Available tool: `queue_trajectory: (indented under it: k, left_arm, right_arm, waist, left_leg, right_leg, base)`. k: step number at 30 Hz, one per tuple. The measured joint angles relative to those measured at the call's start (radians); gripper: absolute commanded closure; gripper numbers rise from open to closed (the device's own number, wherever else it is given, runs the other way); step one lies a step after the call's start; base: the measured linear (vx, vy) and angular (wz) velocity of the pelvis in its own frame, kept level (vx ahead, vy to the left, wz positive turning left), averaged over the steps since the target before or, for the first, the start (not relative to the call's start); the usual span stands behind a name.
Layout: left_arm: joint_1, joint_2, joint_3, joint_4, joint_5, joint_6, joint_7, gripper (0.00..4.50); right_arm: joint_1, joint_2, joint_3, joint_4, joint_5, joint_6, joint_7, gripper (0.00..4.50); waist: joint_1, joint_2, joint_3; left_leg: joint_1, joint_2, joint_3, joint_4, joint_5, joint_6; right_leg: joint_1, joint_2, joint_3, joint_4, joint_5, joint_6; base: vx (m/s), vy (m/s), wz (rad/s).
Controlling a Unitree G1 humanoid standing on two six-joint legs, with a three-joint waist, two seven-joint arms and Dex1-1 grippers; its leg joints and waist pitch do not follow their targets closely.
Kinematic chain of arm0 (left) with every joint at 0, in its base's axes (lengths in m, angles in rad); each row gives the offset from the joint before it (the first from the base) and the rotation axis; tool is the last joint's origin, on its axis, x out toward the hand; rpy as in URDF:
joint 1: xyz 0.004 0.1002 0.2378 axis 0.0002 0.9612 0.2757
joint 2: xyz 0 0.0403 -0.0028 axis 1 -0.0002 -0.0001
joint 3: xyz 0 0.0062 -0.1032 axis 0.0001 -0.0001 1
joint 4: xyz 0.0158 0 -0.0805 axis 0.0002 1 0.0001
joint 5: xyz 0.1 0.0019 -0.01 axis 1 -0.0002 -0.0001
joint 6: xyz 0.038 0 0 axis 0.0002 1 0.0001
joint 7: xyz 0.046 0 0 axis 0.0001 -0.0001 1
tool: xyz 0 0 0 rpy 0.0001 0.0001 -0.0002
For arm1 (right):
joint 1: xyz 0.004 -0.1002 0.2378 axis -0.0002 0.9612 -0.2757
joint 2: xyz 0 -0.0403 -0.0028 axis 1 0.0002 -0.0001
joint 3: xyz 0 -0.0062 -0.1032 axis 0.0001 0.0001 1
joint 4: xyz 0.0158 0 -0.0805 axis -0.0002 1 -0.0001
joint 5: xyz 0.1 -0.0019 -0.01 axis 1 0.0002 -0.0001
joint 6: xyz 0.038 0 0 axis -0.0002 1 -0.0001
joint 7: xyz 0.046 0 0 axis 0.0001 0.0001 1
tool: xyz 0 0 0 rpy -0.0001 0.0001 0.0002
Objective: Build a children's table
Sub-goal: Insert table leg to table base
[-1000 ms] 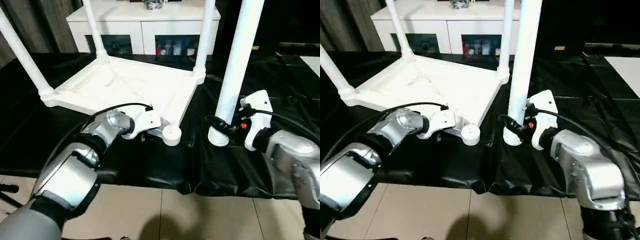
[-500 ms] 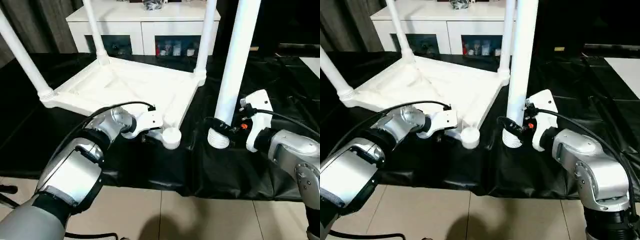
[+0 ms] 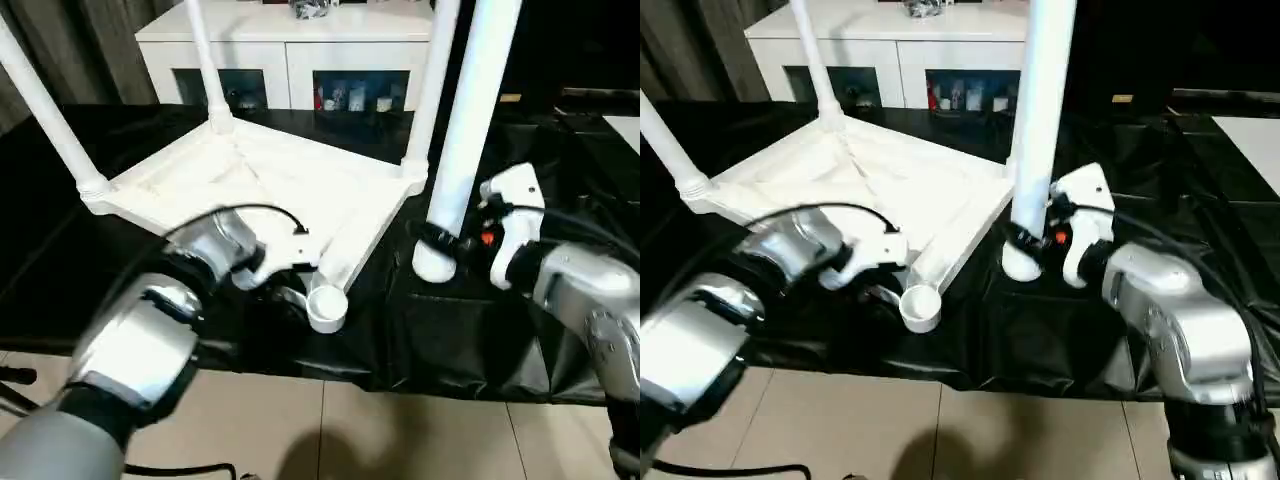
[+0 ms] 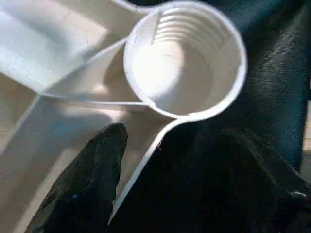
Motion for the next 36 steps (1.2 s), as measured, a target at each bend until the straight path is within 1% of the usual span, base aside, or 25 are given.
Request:
queue_trajectory:
  k: [1, 3, 5, 8, 9, 10, 11, 14, 17, 20, 23, 26, 29, 30, 32, 34, 36]
  left_arm:
    - [0.017, 0.013, 0.000, -0.033, 0.000, -0.024, 0.005, 1.02]
    - [0.036, 0.023, 0.000, -0.053, 0.001, -0.055, 0.016, 1.02]
    - [0.051, 0.036, -0.006, -0.054, 0.015, -0.089, 0.038, 1.31]
    - [0.053, 0.055, -0.021, -0.053, 0.054, -0.136, 0.095, 1.51]
    - [0.053, 0.059, -0.029, -0.053, 0.066, -0.149, 0.115, 1.69]
    - [0.060, 0.064, -0.043, -0.053, 0.090, -0.171, 0.161, 1.69]
    - [0.069, 0.068, -0.050, -0.051, 0.103, -0.184, 0.189, 1.79]
    - [0.078, 0.071, -0.061, -0.049, 0.130, -0.215, 0.263, 1.97]
    - [0.078, 0.077, -0.063, -0.038, 0.141, -0.238, 0.298, 2.24]
    - [0.078, 0.080, -0.053, -0.031, 0.138, -0.242, 0.289, 2.62]
    - [0.078, 0.078, -0.021, -0.028, 0.108, -0.225, 0.271, 2.74]
    - [0.078, 0.073, -0.004, -0.021, 0.088, -0.187, 0.265, 3.07]
    - [0.070, 0.067, 0.009, -0.016, 0.079, -0.124, 0.238, 3.13]
    - [0.067, 0.063, 0.011, -0.013, 0.079, -0.104, 0.230, 3.29]
    - [0.066, 0.056, 0.024, -0.010, 0.078, -0.063, 0.223, 3.40]
    - [0.066, 0.042, 0.038, -0.012, 0.070, -0.021, 0.222, 3.43]
    - [0.067, 0.030, 0.049, -0.018, 0.056, 0.017, 0.227, 3.51]
  right_arm:
    - [-0.001, 0.000, 0.007, 0.009, -0.002, -0.010, 0.004, 2.64]
    - [-0.001, 0.001, 0.016, 0.027, -0.004, -0.018, 0.011, 2.64]
    - [-0.001, 0.006, 0.029, 0.037, -0.007, -0.033, 0.016, 2.64]
    - [-0.009, 0.017, 0.036, 0.055, -0.012, -0.054, 0.018, 2.64]
    - [-0.010, 0.019, 0.036, 0.059, -0.018, -0.056, 0.018, 2.64]
    - [-0.011, 0.026, 0.037, 0.063, -0.022, -0.067, 0.017, 2.64]
    - [-0.011, 0.030, 0.038, 0.063, -0.023, -0.074, 0.018, 2.64]
    - [-0.011, 0.032, 0.047, 0.065, -0.024, -0.089, 0.018, 2.64]
    - [-0.011, 0.034, 0.048, 0.065, -0.024, -0.093, 0.018, 2.64]
    - [-0.006, 0.034, 0.054, 0.064, -0.023, -0.102, 0.033, 2.64]
    - [0.006, 0.034, 0.069, 0.064, -0.021, -0.109, 0.051, 2.64]
    - [0.012, 0.035, 0.069, 0.064, -0.019, -0.113, 0.058, 2.64]
    - [0.019, 0.045, 0.077, 0.065, -0.021, -0.128, 0.058, 2.64]
    - [0.023, 0.050, 0.086, 0.065, -0.023, -0.133, 0.059, 2.64]
    - [0.032, 0.060, 0.106, 0.072, -0.027, -0.141, 0.060, 2.64]
    - [0.033, 0.066, 0.110, 0.090, -0.030, -0.147, 0.061, 2.64]
    - [0.033, 0.071, 0.110, 0.102, -0.034, -0.154, 0.060, 2.64]
  waist:
    - [0.000, 0.000, 0.000]
    - [0.001, 0.000, 0.000]
    - [0.002, 0.000, 0.000]
    - [0.003, 0.001, 0.000]
    - [0.004, 0.001, 0.000]
    - [0.004, 0.002, -0.001]
    - [0.003, 0.004, -0.001]
    - [0.004, 0.006, 0.000]
    - [0.003, 0.008, 0.000]
    - [0.002, 0.009, -0.001]
    - [0.002, 0.015, 0.000]
    - [0.002, 0.020, -0.001]
    - [-0.001, 0.033, -0.001]
    - [-0.003, 0.037, -0.001]
    - [-0.006, 0.045, -0.002]
    - [-0.005, 0.049, -0.003]
    - [-0.006, 0.049, -0.003]
  left_leg:
    - [0.000, 0.000, 0.000, 0.000, 0.000, 0.000]
    - [0.000, 0.000, 0.000, 0.000, 0.000, 0.000]
    - [0.000, 0.000, 0.000, 0.000, 0.000, 0.000]
    - [0.000, 0.000, 0.000, 0.000, 0.000, 0.000]
    - [0.000, 0.000, 0.000, 0.000, 0.000, 0.000]
    - [0.000, 0.000, -0.001, 0.000, 0.000, 0.000]
    - [0.000, 0.000, -0.001, 0.000, 0.000, 0.000]
    - [0.000, 0.000, -0.001, 0.000, 0.000, 0.000]
    - [0.000, 0.000, -0.001, 0.000, 0.000, 0.000]
    - [0.000, 0.000, -0.001, 0.000, 0.000, 0.000]
    - [0.000, 0.000, -0.001, 0.000, 0.000, 0.000]
    - [0.000, 0.000, -0.001, -0.001, 0.000, 0.000]
    - [0.000, 0.000, -0.001, -0.001, 0.000, 0.000]
    - [0.001, 0.000, -0.001, -0.001, 0.000, 0.000]
    - [0.001, -0.001, -0.001, -0.002, 0.000, 0.000]
    - [0.002, -0.001, -0.001, -0.002, 0.000, 0.000]
    - [0.003, -0.001, -0.001, -0.002, 0.000, 0.000]
  right_leg:
    - [0.000, 0.000, 0.000, 0.000, 0.000, 0.000]
    - [0.000, 0.000, 0.000, 0.000, 0.000, 0.000]
    - [0.000, 0.000, 0.000, 0.000, 0.000, 0.000]
    - [0.000, 0.000, 0.000, 0.000, 0.000, 0.000]
    - [0.000, 0.000, 0.000, 0.000, 0.000, 0.000]
    - [0.000, 0.000, 0.000, 0.000, 0.000, 0.000]
    - [0.000, 0.000, 0.000, 0.000, 0.000, 0.000]
    - [0.000, 0.000, 0.000, 0.000, 0.000, 0.000]
    - [0.000, 0.000, 0.000, 0.000, 0.000, 0.000]
    - [0.000, 0.000, 0.000, 0.000, 0.000, 0.000]
    - [0.000, 0.000, 0.000, 0.000, 0.000, 0.000]
    - [0.000, 0.000, 0.000, 0.000, 0.000, 0.000]
    - [0.000, 0.000, 0.000, -0.001, 0.000, 0.000]
    - [0.000, 0.000, 0.000, -0.001, 0.000, 0.000]
    - [0.000, 0.000, 0.000, -0.001, 0.000, 0.000]
    - [0.000, 0.000, 0.000, -0.001, 0.000, 0.000]
    - [0.000, 0.000, 0.000, 0.000, 0.000, 0.000]
  base:
    - [0.000, 0.000, 0.00]
    - [0.000, 0.000, 0.00]
    - [0.000, 0.000, 0.00]
    - [0.000, 0.000, 0.00]
    - [0.000, 0.000, 0.00]
    - [0.000, 0.000, 0.00]
    - [0.000, 0.000, 0.00]
    - [0.000, 0.000, 0.00]
    - [0.000, 0.000, 0.00]
    - [0.000, 0.000, 0.00]
    - [0.000, 0.000, 0.00]
    - [0.000, 0.000, 0.00]
    - [0.000, 0.000, 0.00]
    - [0.000, 0.000, 0.00]
    - [0.000, 0.000, 0.00]
    - [0.000, 0.000, 0.00]
    - [0.000, 0.000, 0.00]
